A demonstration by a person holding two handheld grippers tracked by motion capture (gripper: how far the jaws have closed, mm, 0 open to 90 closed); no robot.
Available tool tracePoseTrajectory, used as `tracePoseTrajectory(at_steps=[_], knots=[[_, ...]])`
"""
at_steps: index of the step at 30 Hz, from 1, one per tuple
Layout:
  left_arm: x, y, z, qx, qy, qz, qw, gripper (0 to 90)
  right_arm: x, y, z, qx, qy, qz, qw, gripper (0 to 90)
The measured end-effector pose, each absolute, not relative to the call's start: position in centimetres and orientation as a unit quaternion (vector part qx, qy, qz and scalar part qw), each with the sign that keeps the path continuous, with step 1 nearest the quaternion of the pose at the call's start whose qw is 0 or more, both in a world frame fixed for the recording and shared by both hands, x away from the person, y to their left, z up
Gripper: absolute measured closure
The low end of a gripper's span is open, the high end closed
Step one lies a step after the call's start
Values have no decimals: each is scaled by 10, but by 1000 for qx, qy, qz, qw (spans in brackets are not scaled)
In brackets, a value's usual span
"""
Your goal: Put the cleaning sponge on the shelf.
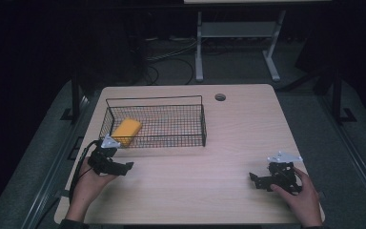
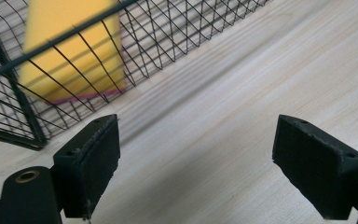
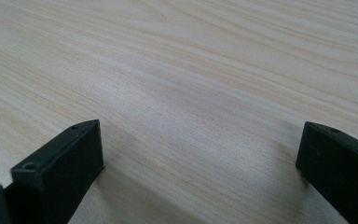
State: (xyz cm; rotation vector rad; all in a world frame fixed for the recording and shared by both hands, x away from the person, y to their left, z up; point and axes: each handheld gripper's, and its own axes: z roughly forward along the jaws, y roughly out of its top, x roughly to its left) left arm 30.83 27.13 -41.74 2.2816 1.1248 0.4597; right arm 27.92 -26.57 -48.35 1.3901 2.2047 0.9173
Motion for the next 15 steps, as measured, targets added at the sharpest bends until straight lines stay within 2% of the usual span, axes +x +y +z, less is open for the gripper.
tracePoseTrajectory(at_steps=[15], knots=[[289, 276, -458, 846, 410, 175, 293, 143, 279, -266, -483, 494, 784, 326, 188, 0]])
